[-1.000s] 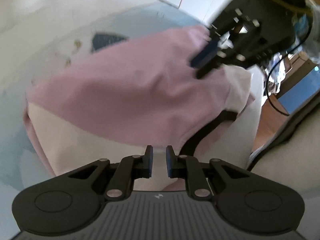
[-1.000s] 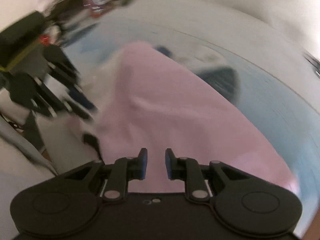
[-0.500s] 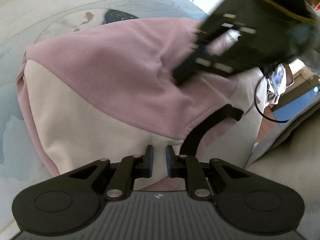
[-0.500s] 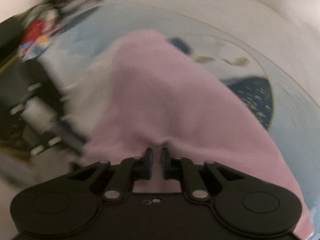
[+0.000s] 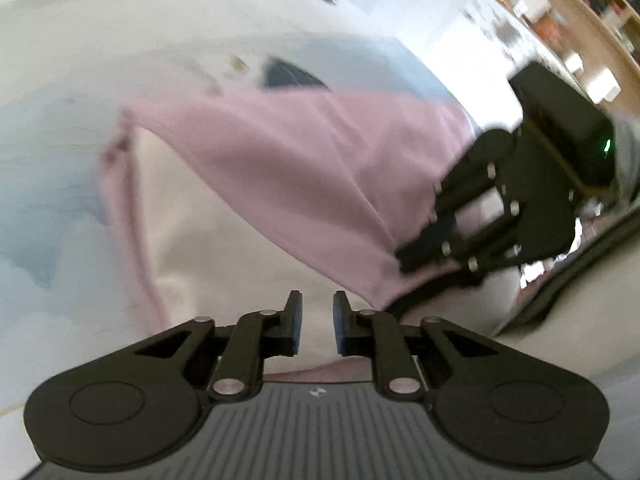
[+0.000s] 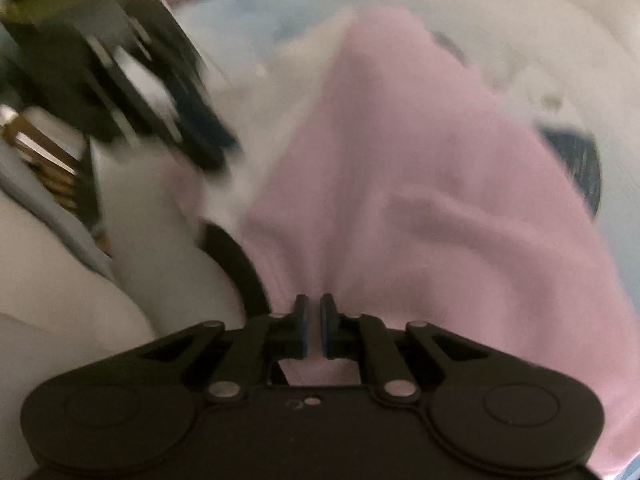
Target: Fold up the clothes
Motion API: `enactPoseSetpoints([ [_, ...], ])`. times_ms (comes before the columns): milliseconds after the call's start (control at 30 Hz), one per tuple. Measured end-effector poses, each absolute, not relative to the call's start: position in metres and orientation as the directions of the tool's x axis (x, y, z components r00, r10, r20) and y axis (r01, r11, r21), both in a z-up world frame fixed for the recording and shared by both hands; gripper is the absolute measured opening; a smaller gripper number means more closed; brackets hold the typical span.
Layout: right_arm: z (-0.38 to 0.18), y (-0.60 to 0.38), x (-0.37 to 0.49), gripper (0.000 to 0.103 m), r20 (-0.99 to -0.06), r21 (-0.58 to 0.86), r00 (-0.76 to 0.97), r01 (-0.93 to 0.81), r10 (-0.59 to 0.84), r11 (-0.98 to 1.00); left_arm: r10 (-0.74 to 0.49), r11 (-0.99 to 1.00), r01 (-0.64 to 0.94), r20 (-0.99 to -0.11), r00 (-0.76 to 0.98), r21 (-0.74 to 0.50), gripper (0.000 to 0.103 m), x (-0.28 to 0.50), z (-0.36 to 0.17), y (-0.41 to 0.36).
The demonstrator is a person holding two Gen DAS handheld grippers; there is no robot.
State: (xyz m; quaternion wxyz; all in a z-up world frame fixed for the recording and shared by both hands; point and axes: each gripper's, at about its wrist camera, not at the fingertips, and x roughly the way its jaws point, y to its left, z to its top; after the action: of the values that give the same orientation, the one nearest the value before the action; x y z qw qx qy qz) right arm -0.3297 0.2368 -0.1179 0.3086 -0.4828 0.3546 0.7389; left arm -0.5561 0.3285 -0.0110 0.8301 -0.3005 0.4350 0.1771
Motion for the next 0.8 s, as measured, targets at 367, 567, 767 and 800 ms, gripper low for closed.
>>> enactPoseSetpoints([
  [367,-0.123,0.244,-0.323,0.103,-0.911,0.299,-0.403,-0.791,0.087,-0.534,0.199,0.555,-0.803,-0.903,0.38,-0.215,0.065,-0.573,-0.033,0.376],
  [567,-0.125,0.241,-0.325,0.103,-0.905,0.303,-0.414,-0.792,0.099,-0.531,0.186,0.525,-0.828,-0.923,0.338,-0.198,0.065,-0.565,-0.047,0.382],
  [767,-0.12,0.238,-0.332,0.103,-0.9,0.307,-0.422,-0.794,0.111,-0.525,0.202,0.575,-0.806,-0.929,0.311,-0.144,0.034,-0.537,-0.046,0.365],
  [800,-0.12,0.238,-0.333,0.103,-0.899,0.308,-0.423,-0.794,0.113,-0.524,0.211,0.58,-0.803,-0.928,0.308,-0.135,0.025,-0.535,-0.044,0.363],
])
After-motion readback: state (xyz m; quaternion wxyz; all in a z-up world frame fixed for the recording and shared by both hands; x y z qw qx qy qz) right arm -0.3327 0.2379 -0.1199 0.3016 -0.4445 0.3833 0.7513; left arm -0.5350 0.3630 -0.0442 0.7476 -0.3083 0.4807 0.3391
